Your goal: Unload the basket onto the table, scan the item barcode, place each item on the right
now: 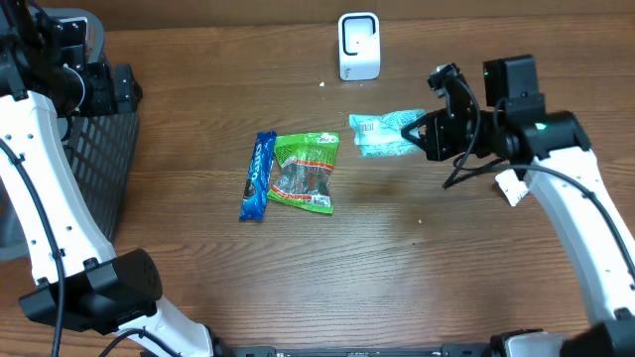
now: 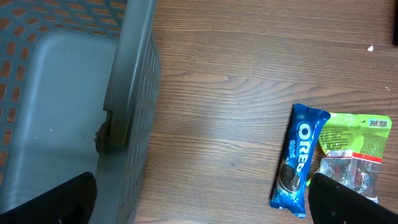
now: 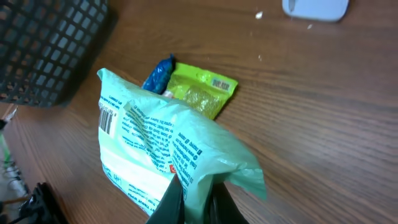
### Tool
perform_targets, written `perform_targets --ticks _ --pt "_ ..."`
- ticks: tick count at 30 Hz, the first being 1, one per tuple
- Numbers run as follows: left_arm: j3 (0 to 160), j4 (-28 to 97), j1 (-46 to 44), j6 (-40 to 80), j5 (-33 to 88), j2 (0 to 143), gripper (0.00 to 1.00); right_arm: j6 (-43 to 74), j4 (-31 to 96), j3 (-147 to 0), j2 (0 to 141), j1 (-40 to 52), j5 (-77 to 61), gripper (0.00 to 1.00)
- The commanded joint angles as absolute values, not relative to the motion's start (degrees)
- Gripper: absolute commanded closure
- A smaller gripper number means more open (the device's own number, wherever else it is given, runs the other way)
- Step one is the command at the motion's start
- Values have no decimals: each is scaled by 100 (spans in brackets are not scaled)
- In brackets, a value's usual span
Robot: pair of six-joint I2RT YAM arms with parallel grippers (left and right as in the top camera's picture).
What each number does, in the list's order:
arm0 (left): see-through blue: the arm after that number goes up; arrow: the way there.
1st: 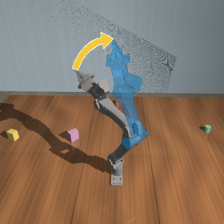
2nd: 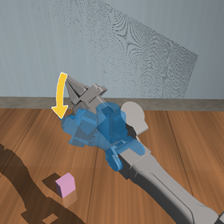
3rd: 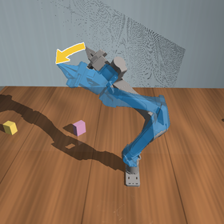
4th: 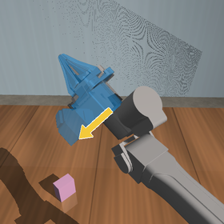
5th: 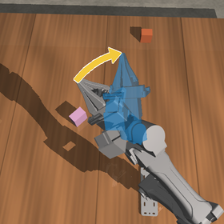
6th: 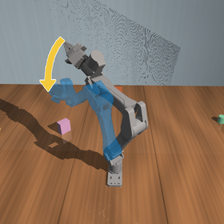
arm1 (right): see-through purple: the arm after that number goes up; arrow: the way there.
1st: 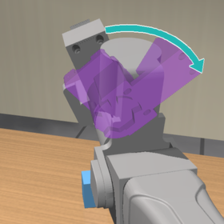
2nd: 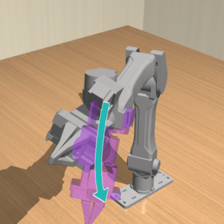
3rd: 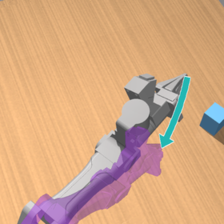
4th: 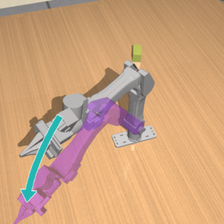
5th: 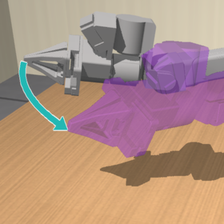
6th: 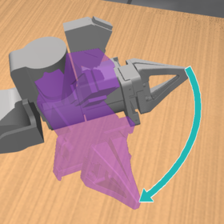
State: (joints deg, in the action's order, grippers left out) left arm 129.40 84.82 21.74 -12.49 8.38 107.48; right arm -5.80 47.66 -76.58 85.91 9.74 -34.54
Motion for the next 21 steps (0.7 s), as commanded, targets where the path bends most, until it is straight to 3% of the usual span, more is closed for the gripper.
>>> perform_targets --ticks 1,21 --pt "12949 8482 2126 -1372 902 10641 0 -580 4788 -7778 8162 945 -3417 96" --pt "12949 8482 2126 -1372 902 10641 1 -429 5050 -7776 8106 947 -4047 96"
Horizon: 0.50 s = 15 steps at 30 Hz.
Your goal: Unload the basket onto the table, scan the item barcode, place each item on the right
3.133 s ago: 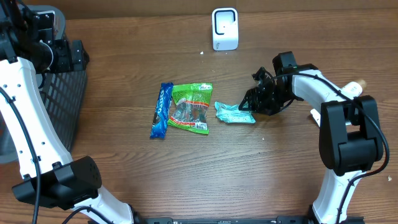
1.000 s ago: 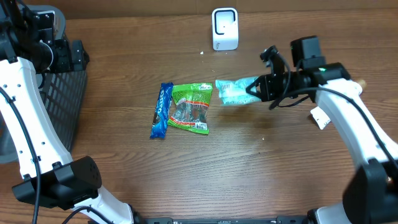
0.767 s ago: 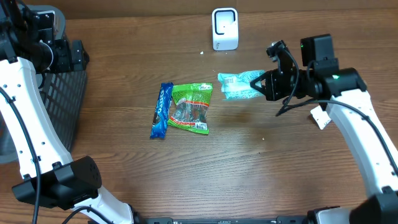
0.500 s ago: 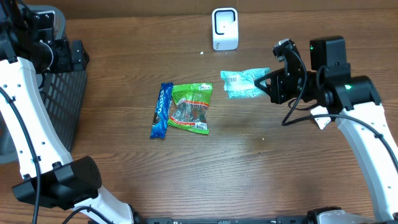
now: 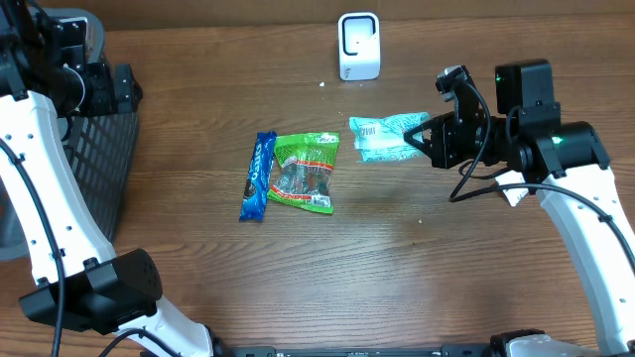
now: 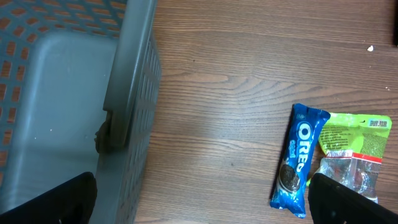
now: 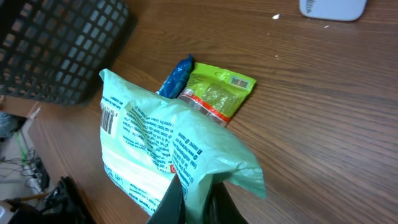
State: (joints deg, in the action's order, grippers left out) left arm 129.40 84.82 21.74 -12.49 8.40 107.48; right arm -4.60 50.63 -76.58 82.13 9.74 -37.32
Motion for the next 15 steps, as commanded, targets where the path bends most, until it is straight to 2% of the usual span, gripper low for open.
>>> perform_targets --ticks 1,15 --pt "12949 8484 2126 -1372 902 10641 0 -429 5070 -7776 8106 947 -4064 96" --pt "12949 8482 2126 -1372 902 10641 0 -445 5481 -7942 8099 947 -4388 96"
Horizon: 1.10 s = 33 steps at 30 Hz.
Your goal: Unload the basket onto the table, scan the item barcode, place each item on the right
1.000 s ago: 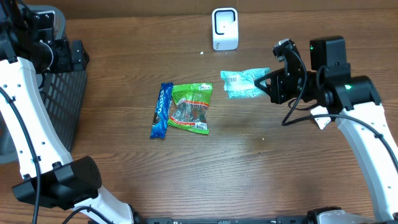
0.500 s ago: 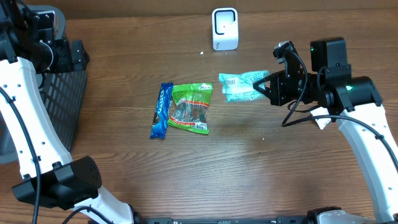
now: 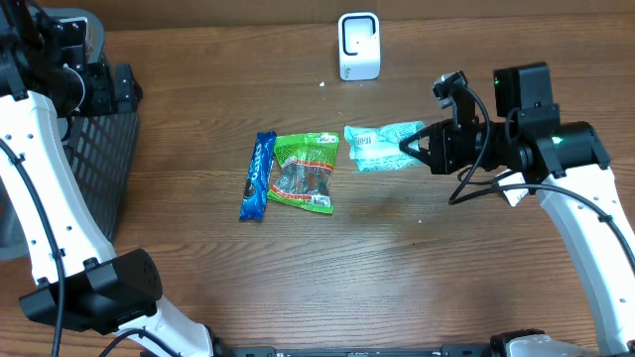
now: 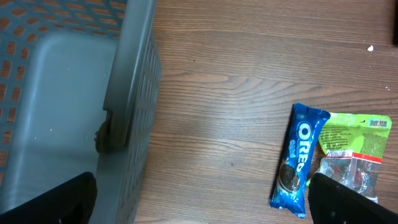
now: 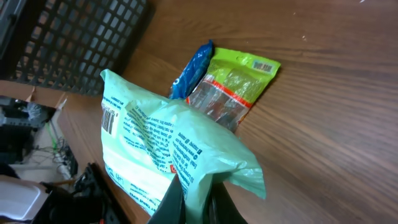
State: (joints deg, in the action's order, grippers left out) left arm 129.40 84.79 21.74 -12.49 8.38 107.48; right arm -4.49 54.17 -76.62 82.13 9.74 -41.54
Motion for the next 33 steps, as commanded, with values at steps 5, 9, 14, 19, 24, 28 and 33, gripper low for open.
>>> perform_targets --ticks 5,9,14,19,24,28,33 --pt "12949 8482 2126 -1372 902 10641 0 -495 5524 -8025 8066 980 -4403 96" --pt "12949 8482 2126 -1372 902 10641 0 -497 5590 -8025 8068 980 -4377 96" --pt "12949 8482 2126 -1372 902 10641 0 -497 5607 -8025 8068 980 -4268 96" --pt "12949 8482 2126 -1372 902 10641 0 -362 5518 -8025 8068 980 -3277 96" --pt "12949 8482 2126 -1372 902 10641 1 134 5028 -8023 8082 1041 -1092 96" --pt "12949 8482 2126 -1372 902 10641 0 -292 4353 -8023 8154 1273 -281 96" --pt "12949 8482 2126 -1372 902 10641 1 -1911 3369 -8023 8324 1865 620 96"
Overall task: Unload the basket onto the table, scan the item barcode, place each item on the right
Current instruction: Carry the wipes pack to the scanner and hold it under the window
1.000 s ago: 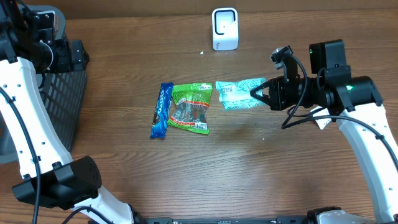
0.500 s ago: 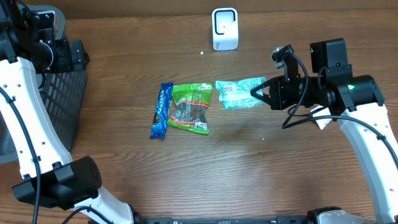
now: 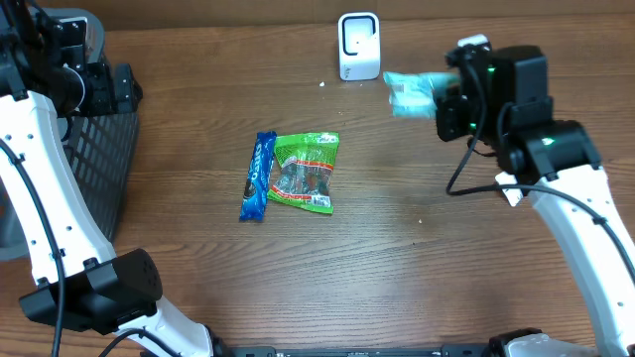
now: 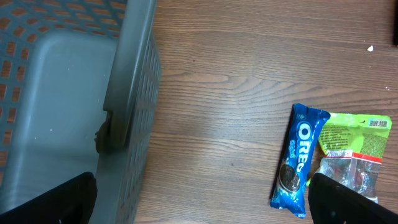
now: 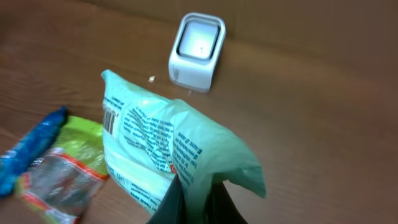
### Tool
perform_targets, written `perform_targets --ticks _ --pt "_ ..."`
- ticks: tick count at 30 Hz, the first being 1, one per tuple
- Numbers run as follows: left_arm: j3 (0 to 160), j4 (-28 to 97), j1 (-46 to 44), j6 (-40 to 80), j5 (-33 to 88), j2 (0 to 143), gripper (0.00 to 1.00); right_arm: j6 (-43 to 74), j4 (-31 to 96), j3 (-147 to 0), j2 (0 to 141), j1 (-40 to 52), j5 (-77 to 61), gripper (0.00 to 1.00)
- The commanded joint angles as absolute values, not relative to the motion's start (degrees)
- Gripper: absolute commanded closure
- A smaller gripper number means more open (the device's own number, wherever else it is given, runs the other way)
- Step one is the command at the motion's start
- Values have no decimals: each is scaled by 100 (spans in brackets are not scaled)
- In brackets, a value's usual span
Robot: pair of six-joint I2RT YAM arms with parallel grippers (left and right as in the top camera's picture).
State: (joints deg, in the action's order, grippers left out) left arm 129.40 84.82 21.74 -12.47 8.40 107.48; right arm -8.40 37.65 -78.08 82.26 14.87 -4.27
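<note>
My right gripper is shut on the corner of a pale green packet, whose barcode shows at its upper left. Overhead, that packet hangs in the air just right of the white scanner at the table's back edge. In the right wrist view the scanner stands beyond the packet. My left gripper is open, high over the table by the basket, its fingertips dark at the bottom corners.
A blue Oreo pack and a green snack bag lie side by side mid-table. A dark mesh basket stands at the left edge. A white tag hangs below my right arm.
My right gripper has lifted the green packet up and back, from low over the table beside the green snack bag to a spot just right of the scanner. The left arm has not moved.
My right gripper held the green packet right of the snack bag at every earlier moment, with the wrist tilting so the basket side came into view. Now the packet is raised near the scanner, which faces the wrist camera. The left arm stayed by the basket throughout.
</note>
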Motion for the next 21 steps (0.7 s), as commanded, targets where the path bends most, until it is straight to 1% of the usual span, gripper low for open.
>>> perform_targets --ticks 1,3,5,7,10,16,19,21 --pt "12949 8482 2126 -1372 902 10641 0 -2128 3072 -8023 8390 2023 1063 96" --pt "12949 8482 2126 -1372 902 10641 1 -2694 2399 -8023 8545 2331 1940 96" --pt "12949 8482 2126 -1372 902 10641 0 -3581 1695 -8023 8757 2580 2541 96" --pt "12949 8482 2126 -1372 902 10641 0 -4298 974 -8023 8980 2714 2965 96" --pt "12949 8482 2126 -1372 902 10641 0 -5452 -495 -8023 9480 2792 3454 96" --pt "12949 8482 2126 -1372 902 10641 0 -7277 -2749 -8023 10663 2764 3590 96" --pt "12949 8482 2126 -1372 902 10641 0 -8003 -3747 -8023 11378 2733 3474 96" --pt "12949 8482 2126 -1372 902 10641 0 -8265 -4362 -8023 11795 2720 3382 96"
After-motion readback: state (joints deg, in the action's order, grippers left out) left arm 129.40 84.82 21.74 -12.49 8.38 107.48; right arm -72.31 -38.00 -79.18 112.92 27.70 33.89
